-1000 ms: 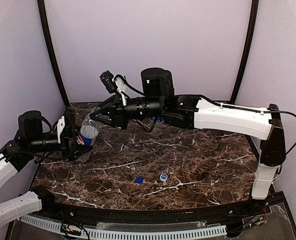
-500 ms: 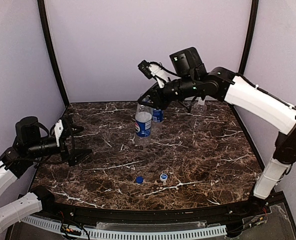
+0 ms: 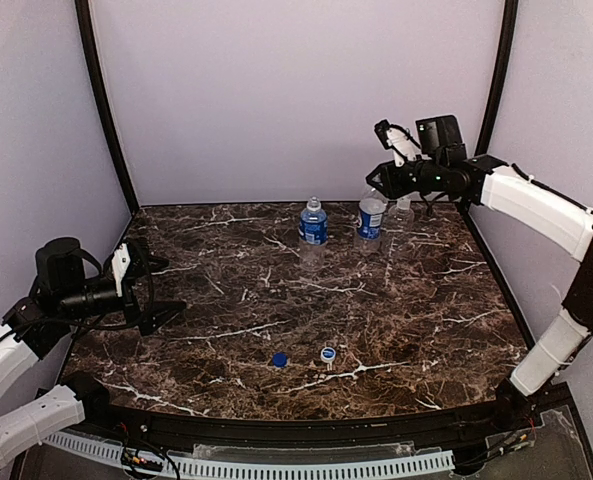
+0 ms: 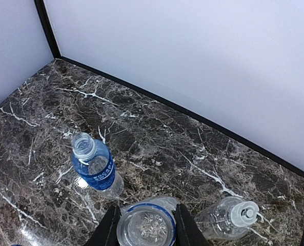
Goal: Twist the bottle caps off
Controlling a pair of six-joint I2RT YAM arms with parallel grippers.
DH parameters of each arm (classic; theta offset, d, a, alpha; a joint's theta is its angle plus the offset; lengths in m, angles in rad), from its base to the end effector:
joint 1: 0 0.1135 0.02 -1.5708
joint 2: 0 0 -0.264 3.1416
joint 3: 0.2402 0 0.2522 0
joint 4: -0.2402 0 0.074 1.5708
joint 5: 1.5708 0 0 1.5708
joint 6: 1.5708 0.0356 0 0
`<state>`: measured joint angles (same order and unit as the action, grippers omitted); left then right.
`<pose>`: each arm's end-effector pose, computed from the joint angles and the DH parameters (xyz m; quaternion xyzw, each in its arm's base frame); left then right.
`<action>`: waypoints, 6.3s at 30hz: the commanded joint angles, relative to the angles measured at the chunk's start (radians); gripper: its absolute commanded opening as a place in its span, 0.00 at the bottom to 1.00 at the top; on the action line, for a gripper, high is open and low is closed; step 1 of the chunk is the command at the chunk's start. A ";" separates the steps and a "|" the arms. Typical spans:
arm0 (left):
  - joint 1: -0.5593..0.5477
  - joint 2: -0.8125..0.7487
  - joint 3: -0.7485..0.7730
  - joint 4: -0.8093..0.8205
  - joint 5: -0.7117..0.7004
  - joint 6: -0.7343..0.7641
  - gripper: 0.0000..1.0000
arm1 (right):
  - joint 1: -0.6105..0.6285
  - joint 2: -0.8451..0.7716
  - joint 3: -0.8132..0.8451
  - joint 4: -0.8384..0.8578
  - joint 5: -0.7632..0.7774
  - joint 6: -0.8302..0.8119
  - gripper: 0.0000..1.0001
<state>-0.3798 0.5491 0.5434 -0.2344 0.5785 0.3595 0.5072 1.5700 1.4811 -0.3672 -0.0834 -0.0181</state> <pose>0.1237 -0.0703 0.2852 0.4366 0.6395 -0.2304 0.5894 0.3197 0.1810 0.3673 -0.2414 0.8131 0.1623 0.5042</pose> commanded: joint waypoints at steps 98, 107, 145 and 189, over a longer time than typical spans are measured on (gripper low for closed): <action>0.018 0.010 -0.003 0.027 0.025 0.039 0.97 | -0.149 0.126 0.484 -0.430 0.476 0.056 0.00; 0.018 0.023 0.034 0.030 0.020 0.060 0.97 | 0.260 0.060 0.630 -0.189 0.185 -0.058 0.00; 0.033 0.060 0.086 -0.096 0.199 0.050 0.77 | 0.622 0.536 0.853 -0.116 -0.440 0.215 0.00; -0.139 0.088 -0.035 0.418 -0.677 0.899 0.53 | 0.520 0.595 0.782 0.002 -0.429 0.570 0.40</action>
<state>-0.5083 0.6521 0.5316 0.1471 -0.0986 1.2369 1.0374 2.1429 2.2227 -0.4320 -0.4732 0.5388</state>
